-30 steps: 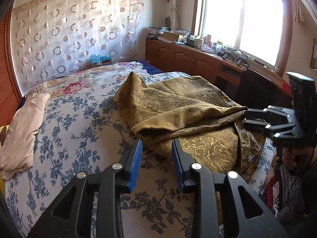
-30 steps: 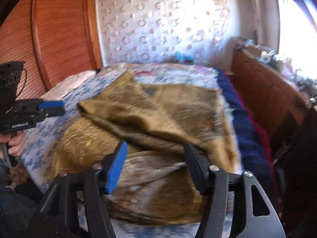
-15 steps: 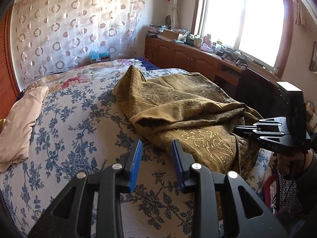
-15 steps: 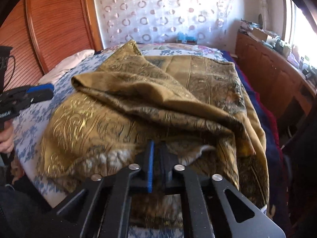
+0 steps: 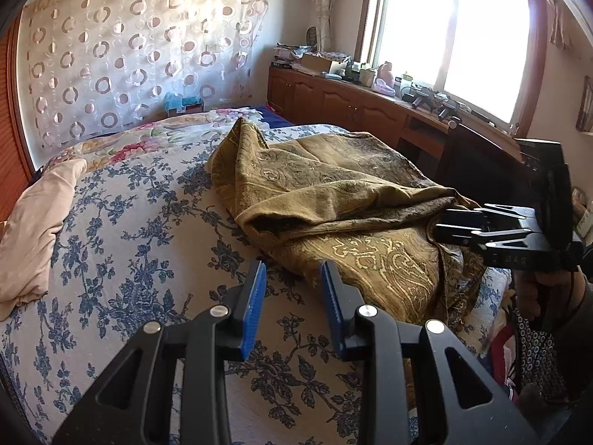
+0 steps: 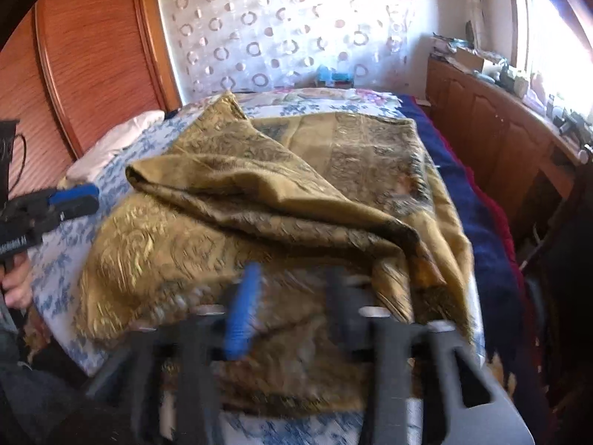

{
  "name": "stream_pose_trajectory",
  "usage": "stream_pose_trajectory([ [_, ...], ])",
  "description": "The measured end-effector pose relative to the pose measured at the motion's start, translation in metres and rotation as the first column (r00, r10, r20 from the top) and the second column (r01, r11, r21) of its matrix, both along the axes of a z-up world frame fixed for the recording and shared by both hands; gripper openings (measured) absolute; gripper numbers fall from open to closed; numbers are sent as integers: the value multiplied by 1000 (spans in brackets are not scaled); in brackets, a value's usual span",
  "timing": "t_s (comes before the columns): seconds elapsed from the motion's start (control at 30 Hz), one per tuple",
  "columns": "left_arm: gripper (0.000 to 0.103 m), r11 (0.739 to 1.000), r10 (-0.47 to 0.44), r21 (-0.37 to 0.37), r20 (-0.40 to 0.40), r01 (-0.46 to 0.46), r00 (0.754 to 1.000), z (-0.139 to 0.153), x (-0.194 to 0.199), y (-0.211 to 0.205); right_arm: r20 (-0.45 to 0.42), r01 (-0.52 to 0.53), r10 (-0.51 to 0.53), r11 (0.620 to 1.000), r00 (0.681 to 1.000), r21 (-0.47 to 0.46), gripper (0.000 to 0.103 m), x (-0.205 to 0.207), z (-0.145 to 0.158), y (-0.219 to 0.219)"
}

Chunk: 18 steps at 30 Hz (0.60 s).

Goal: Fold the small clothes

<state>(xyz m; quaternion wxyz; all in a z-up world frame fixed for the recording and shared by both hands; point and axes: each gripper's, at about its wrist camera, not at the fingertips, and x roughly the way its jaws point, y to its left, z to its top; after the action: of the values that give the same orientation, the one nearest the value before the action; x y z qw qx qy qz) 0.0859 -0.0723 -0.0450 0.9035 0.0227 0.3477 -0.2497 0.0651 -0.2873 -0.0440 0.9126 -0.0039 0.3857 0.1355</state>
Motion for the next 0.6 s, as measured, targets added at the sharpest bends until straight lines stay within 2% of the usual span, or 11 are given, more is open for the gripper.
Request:
stream_pose_trajectory([
  [0.2,29,1000,-4,-1,-2,4,1000,-1,0,1,-32,10,-12,996,999,-86,51,13,-18,21],
  [0.27,29,1000,-2,-3,-5,2,1000,-2,0,1,-25,7,-10,995,1000,-103,42,9,-22,21],
  [0.33,29,1000,-2,-5,-10,2,1000,-3,1,0,-20,-18,16,994,1000,-110,20,4,-21,22],
  [0.47,29,1000,-8,-6,-14,8,1000,-5,1,-1,2,-65,66,984,998,-165,6,-4,-23,30],
  [0.6,29,1000,-11,-6,-12,11,1000,-6,0,-1,10,-54,56,990,998,-132,3,-7,-20,25],
])
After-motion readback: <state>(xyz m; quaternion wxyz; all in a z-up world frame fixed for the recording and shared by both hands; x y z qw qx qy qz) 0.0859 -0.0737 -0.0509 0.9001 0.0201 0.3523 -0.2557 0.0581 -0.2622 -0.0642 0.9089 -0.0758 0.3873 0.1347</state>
